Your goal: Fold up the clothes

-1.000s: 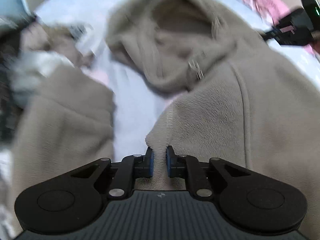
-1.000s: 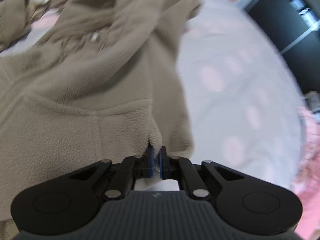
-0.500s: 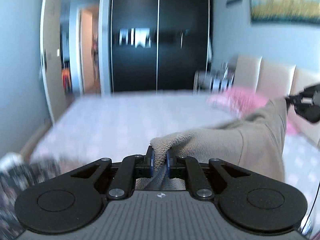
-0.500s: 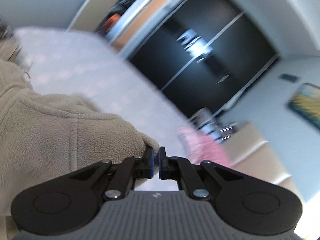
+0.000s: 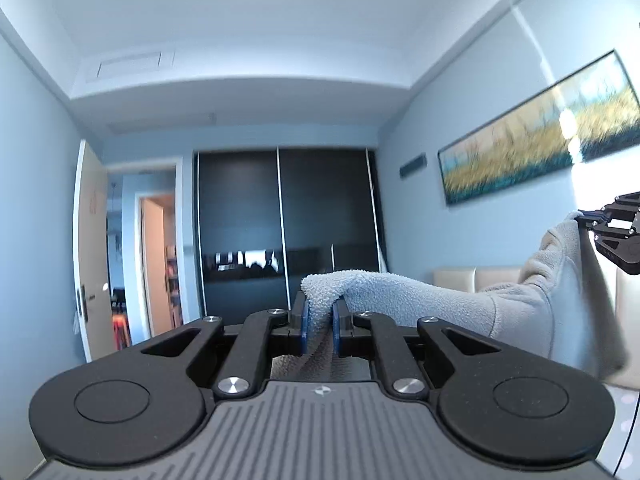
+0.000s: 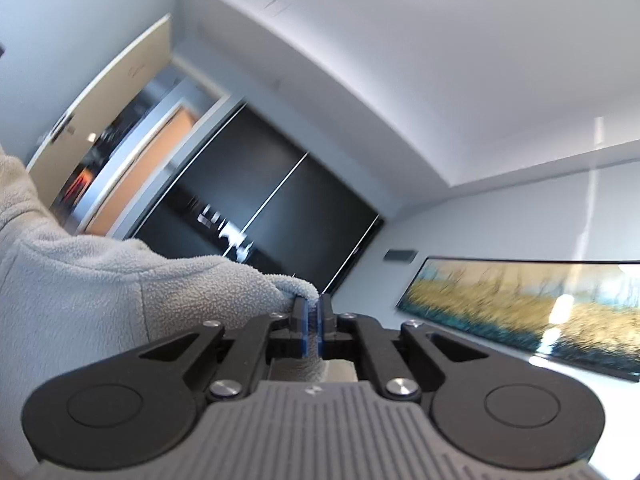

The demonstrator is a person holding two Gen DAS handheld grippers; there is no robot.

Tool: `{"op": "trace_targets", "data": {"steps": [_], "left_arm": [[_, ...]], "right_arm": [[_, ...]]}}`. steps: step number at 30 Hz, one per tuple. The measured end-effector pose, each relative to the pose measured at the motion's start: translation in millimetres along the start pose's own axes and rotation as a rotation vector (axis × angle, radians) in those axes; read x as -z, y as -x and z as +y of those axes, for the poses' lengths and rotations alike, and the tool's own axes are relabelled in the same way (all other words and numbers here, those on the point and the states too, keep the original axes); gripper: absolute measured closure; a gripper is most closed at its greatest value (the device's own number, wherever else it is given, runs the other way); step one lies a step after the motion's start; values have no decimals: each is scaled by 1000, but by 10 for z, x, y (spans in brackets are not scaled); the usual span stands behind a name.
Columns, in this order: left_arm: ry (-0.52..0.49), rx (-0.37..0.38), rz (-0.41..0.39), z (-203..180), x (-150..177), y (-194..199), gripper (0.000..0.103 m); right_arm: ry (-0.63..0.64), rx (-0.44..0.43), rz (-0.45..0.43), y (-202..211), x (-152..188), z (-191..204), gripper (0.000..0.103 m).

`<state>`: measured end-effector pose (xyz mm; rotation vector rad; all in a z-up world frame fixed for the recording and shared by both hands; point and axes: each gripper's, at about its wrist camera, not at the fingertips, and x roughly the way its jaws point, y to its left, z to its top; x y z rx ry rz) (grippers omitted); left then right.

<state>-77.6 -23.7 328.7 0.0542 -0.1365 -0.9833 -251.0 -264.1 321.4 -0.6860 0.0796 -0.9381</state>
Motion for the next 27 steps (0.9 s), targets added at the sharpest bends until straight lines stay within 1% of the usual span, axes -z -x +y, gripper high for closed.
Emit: {"op": "trace_targets", "data": {"steps": [3, 5, 8, 9, 12, 13, 16, 19, 23, 25, 27], "left_arm": [[-15, -5, -28, -61, -107, 53, 93], [-4, -5, -31, -84, -183, 26, 93], [-8, -22, -19, -105, -193, -118, 94], [-10, -28, -7, -105, -169, -192, 94], [6, -37, 95, -41, 41, -581, 94], [16, -36, 143, 17, 172, -738, 94], [22, -37, 305, 132, 711, -1255, 94], [23, -54, 482, 196, 1431, -1803, 94], [42, -98, 634, 320, 2270, -2395, 94], [76, -105, 707, 394, 2581, -2666, 94], [89, -112, 761, 456, 2845, -2892, 94]], "right_arm": [[-13, 7, -31, 187, -100, -192, 99], [-10, 16, -47, 248, -128, -249, 99], [-25, 17, -48, 182, -117, -200, 99], [-30, 14, -41, 137, -100, -184, 99], [-29, -22, 4, -91, 84, -86, 99], [-25, -44, 28, -182, 174, -18, 99], [-17, -128, 128, -498, 528, 274, 99], [-1, -227, 249, -872, 1027, 733, 99], [33, -325, 369, -1334, 1697, 1411, 99], [24, -369, 434, -1583, 1946, 1678, 99], [36, -402, 474, -1740, 2162, 1915, 99]]}}
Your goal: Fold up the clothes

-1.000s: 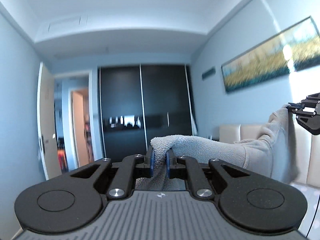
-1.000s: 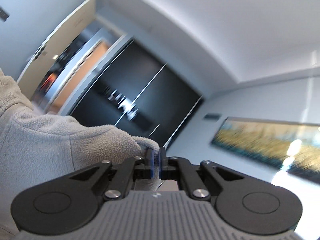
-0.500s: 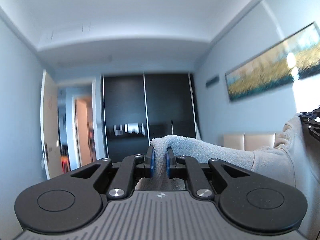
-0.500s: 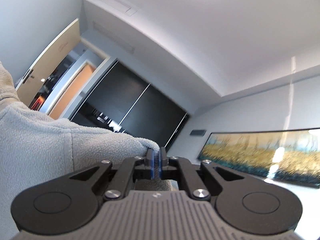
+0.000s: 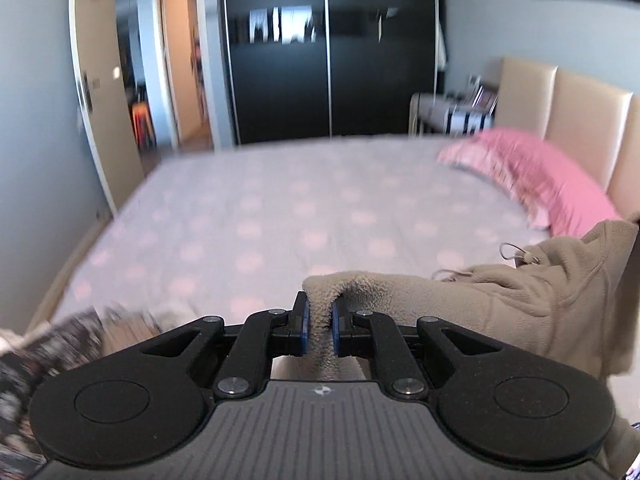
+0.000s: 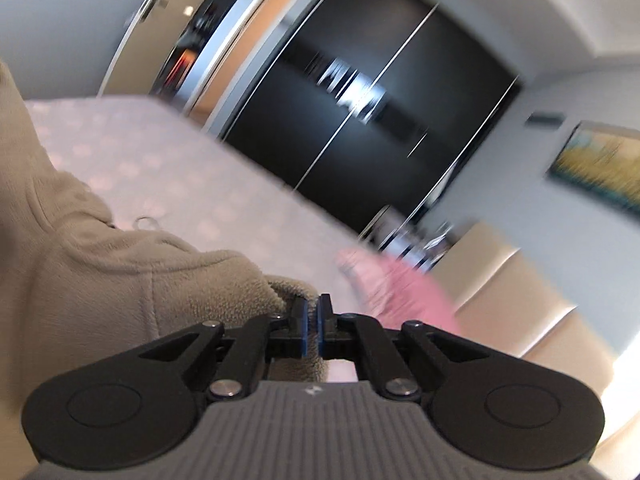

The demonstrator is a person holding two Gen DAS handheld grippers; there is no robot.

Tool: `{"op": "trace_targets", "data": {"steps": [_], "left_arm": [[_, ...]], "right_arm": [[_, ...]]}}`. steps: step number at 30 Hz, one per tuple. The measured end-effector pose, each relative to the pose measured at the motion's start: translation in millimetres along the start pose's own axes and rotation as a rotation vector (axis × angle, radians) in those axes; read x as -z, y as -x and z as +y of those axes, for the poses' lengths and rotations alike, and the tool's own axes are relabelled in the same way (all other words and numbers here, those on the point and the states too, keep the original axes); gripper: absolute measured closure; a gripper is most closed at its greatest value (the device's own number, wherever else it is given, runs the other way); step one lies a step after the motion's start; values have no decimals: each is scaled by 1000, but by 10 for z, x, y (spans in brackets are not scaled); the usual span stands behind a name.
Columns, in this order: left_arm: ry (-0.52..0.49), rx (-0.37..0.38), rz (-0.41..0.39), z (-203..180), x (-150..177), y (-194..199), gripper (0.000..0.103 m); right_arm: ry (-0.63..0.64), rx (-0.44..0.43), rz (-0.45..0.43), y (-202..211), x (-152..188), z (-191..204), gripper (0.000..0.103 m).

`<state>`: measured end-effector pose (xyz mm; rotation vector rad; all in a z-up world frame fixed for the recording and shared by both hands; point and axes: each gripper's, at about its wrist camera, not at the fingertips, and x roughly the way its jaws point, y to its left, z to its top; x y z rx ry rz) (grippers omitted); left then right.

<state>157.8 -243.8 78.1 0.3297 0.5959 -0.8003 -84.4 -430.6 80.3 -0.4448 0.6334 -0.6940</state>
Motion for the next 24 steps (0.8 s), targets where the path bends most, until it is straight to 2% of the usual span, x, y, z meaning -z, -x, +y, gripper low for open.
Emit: {"op": "trace_targets", "data": {"steps": [4, 7, 9, 10, 11, 12, 16, 24], "left_arm": [[-13, -18, 73, 29, 51, -504, 92], [2, -5, 110, 116, 140, -665, 86], [10, 8, 111, 185, 227, -668, 78], [9, 14, 111, 201, 261, -676, 71], [3, 15, 113, 194, 297, -687, 61], [-5, 15, 115, 187, 335, -695, 58], [-60, 21, 141, 163, 513, -669, 58], [-73, 74, 178, 246, 948, -369, 52]], "right_arm": [[25, -50, 72, -541, 190, 274, 98], [-33, -101, 114, -831, 230, 279, 95], [-53, -126, 141, -951, 250, 279, 80], [-57, -135, 150, -1016, 239, 279, 67], [-54, -140, 157, -1065, 247, 281, 65], [-46, -138, 165, -1090, 274, 281, 65], [-77, -138, 212, -1206, 513, 258, 63], [-154, -168, 332, -1008, 1149, 228, 62]]}}
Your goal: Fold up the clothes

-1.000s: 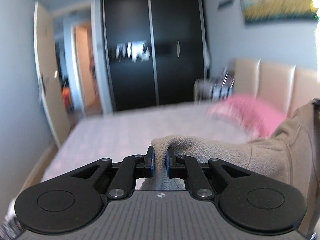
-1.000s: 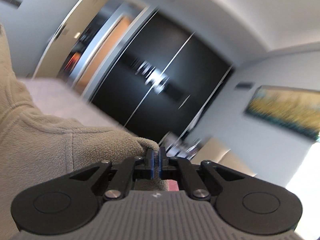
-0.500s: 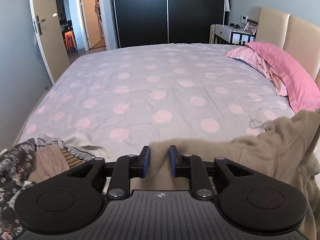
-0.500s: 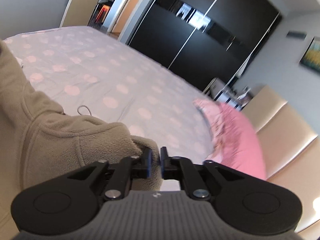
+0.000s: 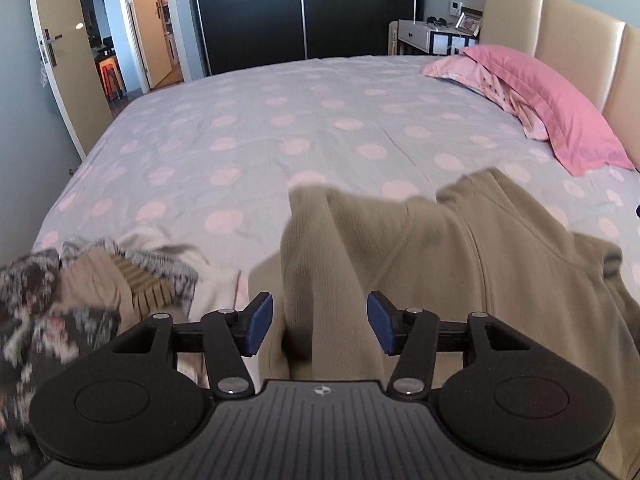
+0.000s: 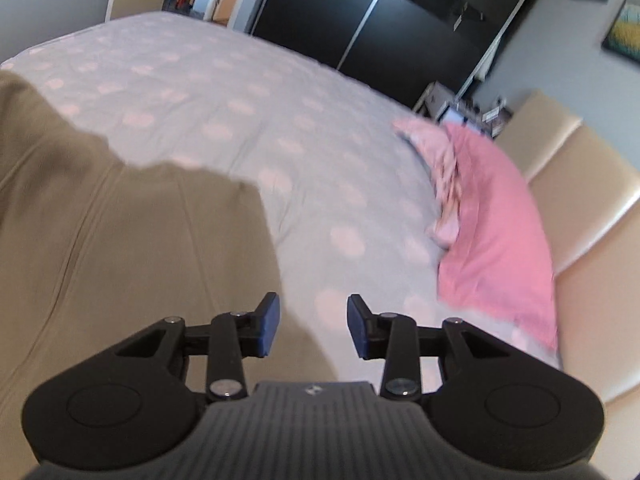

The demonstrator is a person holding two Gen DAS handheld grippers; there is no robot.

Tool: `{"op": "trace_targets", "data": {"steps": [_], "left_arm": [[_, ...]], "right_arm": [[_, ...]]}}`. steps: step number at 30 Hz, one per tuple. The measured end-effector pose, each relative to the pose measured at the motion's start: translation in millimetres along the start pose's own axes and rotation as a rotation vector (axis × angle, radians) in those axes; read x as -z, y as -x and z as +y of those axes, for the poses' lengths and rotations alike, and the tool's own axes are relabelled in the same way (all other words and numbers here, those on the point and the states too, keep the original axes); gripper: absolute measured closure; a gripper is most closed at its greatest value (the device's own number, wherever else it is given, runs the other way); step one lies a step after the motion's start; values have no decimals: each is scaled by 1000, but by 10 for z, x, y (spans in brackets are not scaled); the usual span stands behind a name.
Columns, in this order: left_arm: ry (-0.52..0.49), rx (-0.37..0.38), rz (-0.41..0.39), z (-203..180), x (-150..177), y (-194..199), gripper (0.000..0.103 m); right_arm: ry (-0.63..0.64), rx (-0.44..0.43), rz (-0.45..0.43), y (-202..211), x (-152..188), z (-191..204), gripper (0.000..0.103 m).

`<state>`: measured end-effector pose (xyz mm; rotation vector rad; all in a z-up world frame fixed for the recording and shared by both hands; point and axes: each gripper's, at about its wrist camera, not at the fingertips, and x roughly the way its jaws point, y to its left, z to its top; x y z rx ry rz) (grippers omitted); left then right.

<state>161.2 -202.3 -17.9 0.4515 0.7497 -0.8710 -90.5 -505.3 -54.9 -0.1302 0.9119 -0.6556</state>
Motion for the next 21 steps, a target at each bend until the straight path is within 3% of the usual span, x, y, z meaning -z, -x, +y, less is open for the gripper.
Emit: {"op": "trace_targets", "data": {"steps": [13, 17, 21], "left_arm": [[86, 43, 140, 60, 861, 77, 51], [79, 48, 144, 25, 929, 79, 51], [27, 11, 143, -72, 968, 52, 51]], "right_arm": [[-253, -163, 265, -67, 1621, -167, 46], [-347, -219, 298, -99, 1922, -301, 45], [-348, -224, 325, -250, 2072, -299, 45]]}}
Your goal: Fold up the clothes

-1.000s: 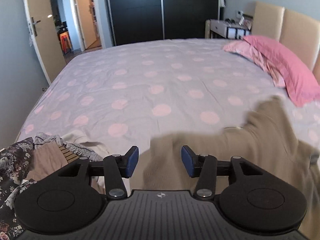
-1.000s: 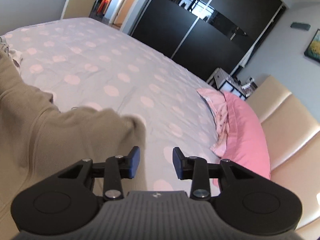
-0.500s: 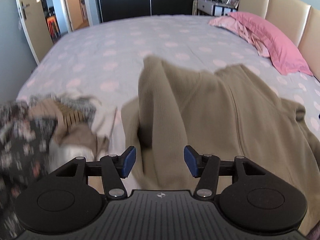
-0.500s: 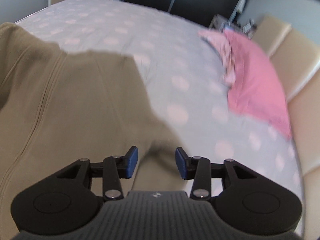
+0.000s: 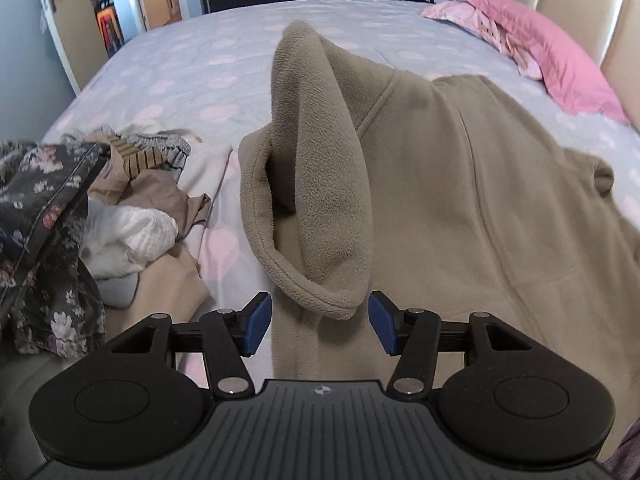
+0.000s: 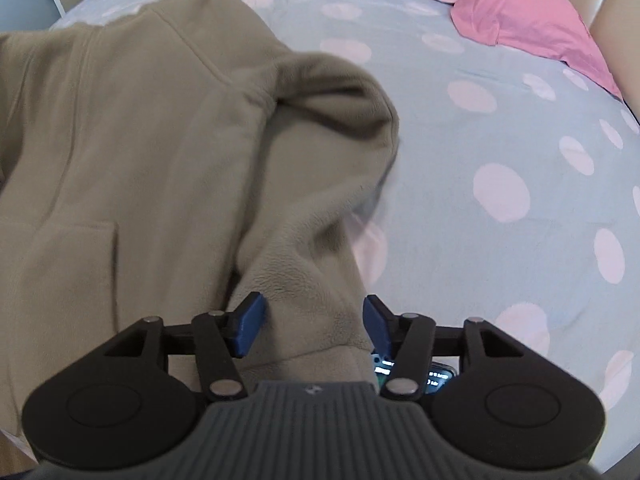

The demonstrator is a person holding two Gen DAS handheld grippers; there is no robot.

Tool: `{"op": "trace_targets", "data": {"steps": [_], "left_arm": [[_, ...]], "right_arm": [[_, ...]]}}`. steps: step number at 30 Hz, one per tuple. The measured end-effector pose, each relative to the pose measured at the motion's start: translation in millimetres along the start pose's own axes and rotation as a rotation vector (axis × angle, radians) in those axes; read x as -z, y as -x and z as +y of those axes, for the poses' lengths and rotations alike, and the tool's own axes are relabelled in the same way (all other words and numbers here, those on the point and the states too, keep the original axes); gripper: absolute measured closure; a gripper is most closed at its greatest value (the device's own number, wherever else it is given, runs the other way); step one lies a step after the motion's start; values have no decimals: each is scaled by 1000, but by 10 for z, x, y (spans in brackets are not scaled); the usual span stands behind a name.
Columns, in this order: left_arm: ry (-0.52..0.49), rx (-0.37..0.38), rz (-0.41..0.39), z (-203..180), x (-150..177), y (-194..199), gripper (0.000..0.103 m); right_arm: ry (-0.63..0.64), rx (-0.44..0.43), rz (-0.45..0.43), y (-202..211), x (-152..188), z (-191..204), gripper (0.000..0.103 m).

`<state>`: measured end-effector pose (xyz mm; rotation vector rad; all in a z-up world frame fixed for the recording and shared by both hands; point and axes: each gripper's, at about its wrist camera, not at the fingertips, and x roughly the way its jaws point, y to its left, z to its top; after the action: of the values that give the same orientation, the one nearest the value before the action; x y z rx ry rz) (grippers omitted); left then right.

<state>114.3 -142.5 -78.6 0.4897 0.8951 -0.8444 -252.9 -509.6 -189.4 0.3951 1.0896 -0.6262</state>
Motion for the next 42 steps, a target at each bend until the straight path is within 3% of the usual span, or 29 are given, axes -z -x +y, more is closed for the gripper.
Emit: {"op": "trace_targets", "data": {"steps": [6, 8, 10, 15, 21, 28, 32, 36, 42], "left_arm": [[-10, -5, 3, -61, 72, -18, 51], [-15, -12, 9, -70, 92, -32, 51], [-14, -17, 15, -64, 111, -44, 51], [27, -12, 36, -4, 108, -79, 51], [90, -9, 66, 103, 95, -177, 51], [136, -29, 90, 212, 103, -251, 51], [140, -34, 102, 214, 97, -304, 51], [138, -32, 122, 199, 91, -365, 51], [155, -37, 155, 203, 75, -491, 51]], "right_arm": [[-56, -7, 48, -236, 66, -106, 48], [-92, -21, 39, -229, 57, -138, 72], [-94, -23, 23, -182, 42, -123, 82], [-40, 50, -18, 27, -40, -81, 86], [12, 253, -57, 244, -369, -314, 87], [0, 596, -162, 497, -827, -816, 87], [0, 738, -195, 491, -747, -1060, 86], [42, 672, -155, 302, -343, -1178, 86], [193, 417, -99, 71, 382, -958, 86]]}}
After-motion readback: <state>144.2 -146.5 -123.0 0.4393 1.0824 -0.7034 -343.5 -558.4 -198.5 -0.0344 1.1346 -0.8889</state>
